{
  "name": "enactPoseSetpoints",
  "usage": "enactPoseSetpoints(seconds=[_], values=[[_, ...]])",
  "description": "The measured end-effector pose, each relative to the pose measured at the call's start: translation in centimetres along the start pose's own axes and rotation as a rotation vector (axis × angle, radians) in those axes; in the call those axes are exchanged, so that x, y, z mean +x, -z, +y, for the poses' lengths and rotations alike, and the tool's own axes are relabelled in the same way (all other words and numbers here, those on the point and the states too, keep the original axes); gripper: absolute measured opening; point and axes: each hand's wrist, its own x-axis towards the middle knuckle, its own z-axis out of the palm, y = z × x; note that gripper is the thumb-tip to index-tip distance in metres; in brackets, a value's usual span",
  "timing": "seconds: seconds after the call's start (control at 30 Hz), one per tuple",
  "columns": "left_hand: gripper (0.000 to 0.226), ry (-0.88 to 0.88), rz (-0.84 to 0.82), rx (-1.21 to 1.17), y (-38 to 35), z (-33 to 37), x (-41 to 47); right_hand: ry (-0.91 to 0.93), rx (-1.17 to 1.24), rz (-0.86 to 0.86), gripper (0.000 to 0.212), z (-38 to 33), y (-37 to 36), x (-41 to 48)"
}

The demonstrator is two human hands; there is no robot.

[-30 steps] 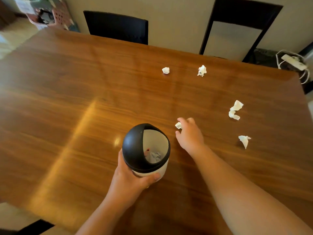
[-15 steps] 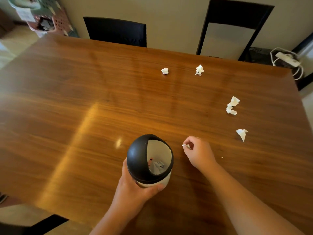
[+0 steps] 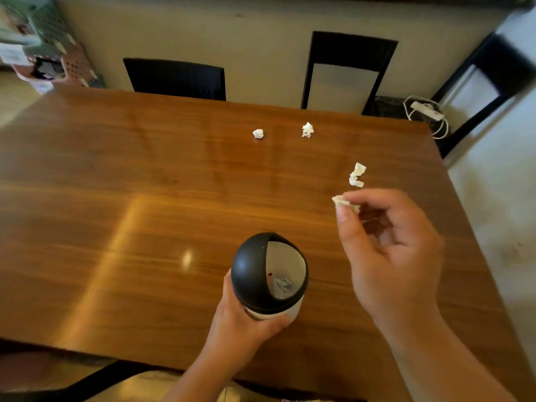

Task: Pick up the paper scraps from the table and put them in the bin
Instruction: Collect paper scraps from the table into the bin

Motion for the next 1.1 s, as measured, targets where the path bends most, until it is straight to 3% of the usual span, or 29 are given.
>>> enactPoseSetpoints(seconds=[0.13,0.23,0.37,0.47,0.7,0.8,0.93,1.1], values=[[0.11,-0.041,-0.062,-0.03,-1.0,1.6,-0.1,-0.238,-0.258,-0.394,0.046,0.8,-0.9,-2.9],[0.109,-0.035,-0.077,-0.034,-1.9,2.4,0.3,-0.259,-0.23,-0.255,0.053,2.1,1.6,-2.9],[0.113,-0.007,-0.081,0.014,-3.8,2.9,1.7,-0.43,-0.198,-0.115,0.035,6.0,5.0,-1.4],[0.114,0.001,-0.077,0.069,-5.9,2.7,3.6,-0.588,-0.293,-0.176,0.014,11.6,6.7,-0.4],[0.113,0.068,-0.04,0.088,-11.7,2.1,8.9,-0.845,-0.365,-0.293,0.021,25.8,8.2,1.6],[0.113,0.061,-0.029,0.105,-14.0,2.0,11.0,-0.861,-0.457,-0.343,0.038,30.5,7.4,2.7],[0.113,0.081,0.009,0.105,-16.2,2.2,12.9,-0.722,-0.595,-0.383,0.06,34.9,5.8,3.8],[0.116,0.067,0.016,0.121,-17.6,2.2,13.5,-0.633,-0.627,-0.489,0.064,37.5,4.3,4.9]])
